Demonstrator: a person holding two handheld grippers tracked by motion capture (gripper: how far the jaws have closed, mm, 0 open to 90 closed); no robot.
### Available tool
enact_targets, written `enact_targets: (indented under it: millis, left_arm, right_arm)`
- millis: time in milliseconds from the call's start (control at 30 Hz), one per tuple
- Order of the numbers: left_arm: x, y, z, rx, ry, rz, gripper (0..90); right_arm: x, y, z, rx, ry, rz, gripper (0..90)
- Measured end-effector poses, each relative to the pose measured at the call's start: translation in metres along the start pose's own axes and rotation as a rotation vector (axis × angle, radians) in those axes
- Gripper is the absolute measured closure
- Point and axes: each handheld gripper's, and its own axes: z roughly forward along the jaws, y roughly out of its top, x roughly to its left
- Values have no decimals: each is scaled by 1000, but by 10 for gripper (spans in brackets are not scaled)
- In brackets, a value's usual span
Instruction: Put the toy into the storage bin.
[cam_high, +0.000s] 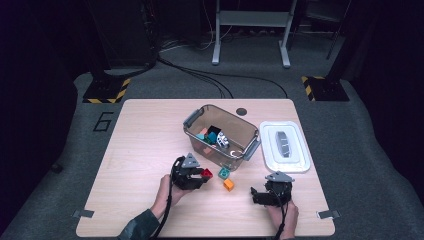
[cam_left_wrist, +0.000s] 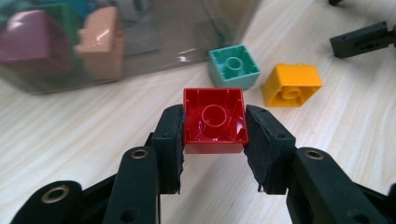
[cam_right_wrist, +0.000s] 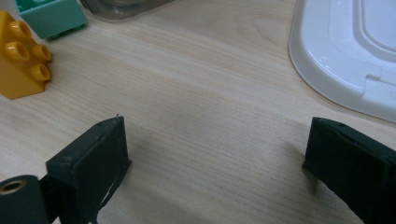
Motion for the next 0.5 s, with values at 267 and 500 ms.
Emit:
enact_targets:
  millis: [267, 500]
  left_arm:
    - [27, -3, -22, -7, 36, -28, 590]
    - [50, -1, -37, -13, 46, -75, 591]
  right_arm:
    - [0, 0, 0, 1, 1, 0, 48]
    - [0, 0, 0, 3, 2, -10, 47]
